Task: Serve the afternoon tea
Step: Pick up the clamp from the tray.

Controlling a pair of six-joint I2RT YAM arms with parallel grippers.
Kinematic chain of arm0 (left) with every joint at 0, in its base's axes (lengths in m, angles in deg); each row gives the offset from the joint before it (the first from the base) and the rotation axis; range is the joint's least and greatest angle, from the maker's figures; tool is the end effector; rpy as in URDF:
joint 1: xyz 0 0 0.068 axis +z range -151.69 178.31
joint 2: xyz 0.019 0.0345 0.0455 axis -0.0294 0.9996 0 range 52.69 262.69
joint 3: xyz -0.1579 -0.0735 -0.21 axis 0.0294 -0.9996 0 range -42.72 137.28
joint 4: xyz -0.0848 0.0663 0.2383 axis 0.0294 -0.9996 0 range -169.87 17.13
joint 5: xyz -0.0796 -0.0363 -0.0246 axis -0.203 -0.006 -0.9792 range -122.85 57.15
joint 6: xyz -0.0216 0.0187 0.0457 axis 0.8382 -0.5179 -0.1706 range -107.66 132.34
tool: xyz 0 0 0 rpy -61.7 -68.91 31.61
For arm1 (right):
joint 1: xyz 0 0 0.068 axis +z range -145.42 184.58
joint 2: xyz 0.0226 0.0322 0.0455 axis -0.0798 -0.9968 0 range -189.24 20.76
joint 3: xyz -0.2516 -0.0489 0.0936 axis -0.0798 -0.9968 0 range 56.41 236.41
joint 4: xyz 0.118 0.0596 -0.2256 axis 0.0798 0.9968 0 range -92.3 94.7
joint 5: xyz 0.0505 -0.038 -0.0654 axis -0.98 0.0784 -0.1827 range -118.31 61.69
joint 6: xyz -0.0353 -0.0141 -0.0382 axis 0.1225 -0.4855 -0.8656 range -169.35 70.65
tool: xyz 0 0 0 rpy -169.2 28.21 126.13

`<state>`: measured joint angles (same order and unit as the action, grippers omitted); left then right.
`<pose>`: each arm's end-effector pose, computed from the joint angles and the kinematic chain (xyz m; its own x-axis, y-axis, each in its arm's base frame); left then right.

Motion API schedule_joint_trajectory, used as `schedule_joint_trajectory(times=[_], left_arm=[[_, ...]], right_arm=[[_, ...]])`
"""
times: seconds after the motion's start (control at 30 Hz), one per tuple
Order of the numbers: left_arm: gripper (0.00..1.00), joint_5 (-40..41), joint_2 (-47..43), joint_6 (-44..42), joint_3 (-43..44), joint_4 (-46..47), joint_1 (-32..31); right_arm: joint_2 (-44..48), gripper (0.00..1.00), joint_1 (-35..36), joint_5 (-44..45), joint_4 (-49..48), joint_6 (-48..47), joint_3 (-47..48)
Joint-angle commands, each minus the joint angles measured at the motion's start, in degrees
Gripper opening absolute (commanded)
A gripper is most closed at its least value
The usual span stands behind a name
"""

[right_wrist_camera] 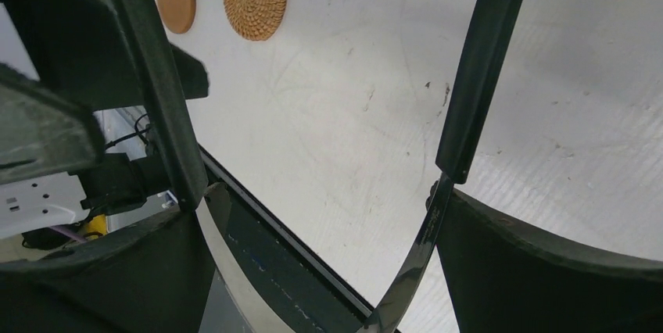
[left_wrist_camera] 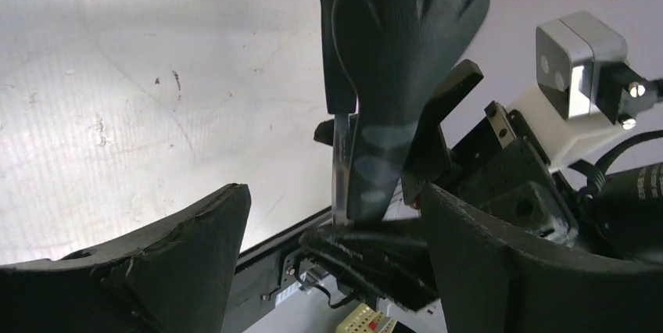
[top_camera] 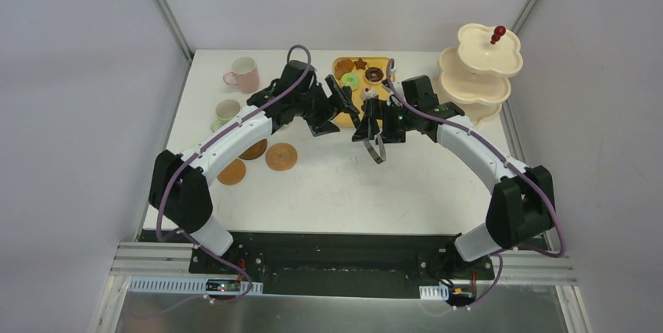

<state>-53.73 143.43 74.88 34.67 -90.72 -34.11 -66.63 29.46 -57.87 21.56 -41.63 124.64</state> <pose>0.3033 -0.2077 0.3237 -0.8746 -0.4266 -0.2305 -0.0383 0.5348 -0.8441 0.2973 0.1573 0.2819 -0.7065 -0.1989 -0.6792 -0.6037 0.6701 0.4318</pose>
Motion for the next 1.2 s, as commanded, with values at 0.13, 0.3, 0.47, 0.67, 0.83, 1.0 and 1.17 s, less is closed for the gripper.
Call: schedule_joint_trajectory(times=[0.13,0.3,0.47,0.67,0.83,1.0,1.17], left_arm=[[0.80,3.0,3.9,1.6,4.9,3.2,-2.6],[0.61,3.7,4.5,1.7,4.8,3.0,-2.6],[0.22,3.2,3.0,4.6,1.6,6.8,-1.7],[0.00,1.2,1.5,1.5,-0.5,9.2,-1.1],[0.00,4.6,-1.7,-7.5,0.2,3.6,0.9],[0.00,7.2,-2.1,-15.0,3.7,-2.5,1.1],[0.00,5.7,-3.2,-11.1,1.0,-0.6,1.1]], right_arm=[[3.8,0.99,0.9,-3.1,1.8,-0.6,1.0],[4.2,0.99,1.9,-0.2,2.0,-0.6,1.2],[6.4,0.99,3.5,6.0,-0.6,-0.6,-0.2],[12.1,1.00,5.0,11.9,-7.0,16.1,-5.0],[13.8,1.00,4.6,8.8,-2.0,17.8,-5.0],[17.0,1.00,4.5,1.4,-3.6,19.1,-6.7],[18.9,1.00,4.5,-1.2,-10.5,20.7,-10.4]])
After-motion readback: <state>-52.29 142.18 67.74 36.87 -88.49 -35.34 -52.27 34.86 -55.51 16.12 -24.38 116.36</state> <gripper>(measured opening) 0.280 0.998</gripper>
